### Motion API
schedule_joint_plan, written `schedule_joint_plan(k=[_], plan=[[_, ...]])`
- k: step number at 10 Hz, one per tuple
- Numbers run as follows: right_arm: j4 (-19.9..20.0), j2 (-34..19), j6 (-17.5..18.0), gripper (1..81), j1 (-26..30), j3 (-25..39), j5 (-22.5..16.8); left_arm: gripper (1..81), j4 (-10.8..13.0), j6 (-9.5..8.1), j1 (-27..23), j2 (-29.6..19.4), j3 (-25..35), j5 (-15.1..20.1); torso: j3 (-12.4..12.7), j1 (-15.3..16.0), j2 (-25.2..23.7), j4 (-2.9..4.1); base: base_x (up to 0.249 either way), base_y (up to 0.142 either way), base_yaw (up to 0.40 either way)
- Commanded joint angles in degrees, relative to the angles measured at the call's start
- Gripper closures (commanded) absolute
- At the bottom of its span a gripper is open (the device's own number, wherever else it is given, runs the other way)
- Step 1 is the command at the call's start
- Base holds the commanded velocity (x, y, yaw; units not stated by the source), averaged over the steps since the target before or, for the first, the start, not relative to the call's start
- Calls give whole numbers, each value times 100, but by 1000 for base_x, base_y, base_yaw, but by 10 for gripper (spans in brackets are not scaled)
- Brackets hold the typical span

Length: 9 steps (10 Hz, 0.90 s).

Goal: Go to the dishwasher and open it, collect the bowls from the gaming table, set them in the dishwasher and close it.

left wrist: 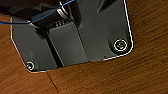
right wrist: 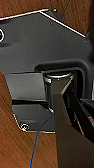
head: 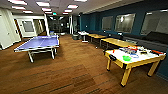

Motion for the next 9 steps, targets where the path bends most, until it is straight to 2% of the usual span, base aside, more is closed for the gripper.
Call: schedule_joint_plan(k=[1,9], plan=[[-56,-10,-21,10,245,36,-282,10,-5,-5,-316,-8,-7,266,0,0,0,0,168,79,0],[-56,-2,-21,10,236,27,-282,10,-5,-5,-308,-8,-7,266,2,-3,0,0,162,75,0]])
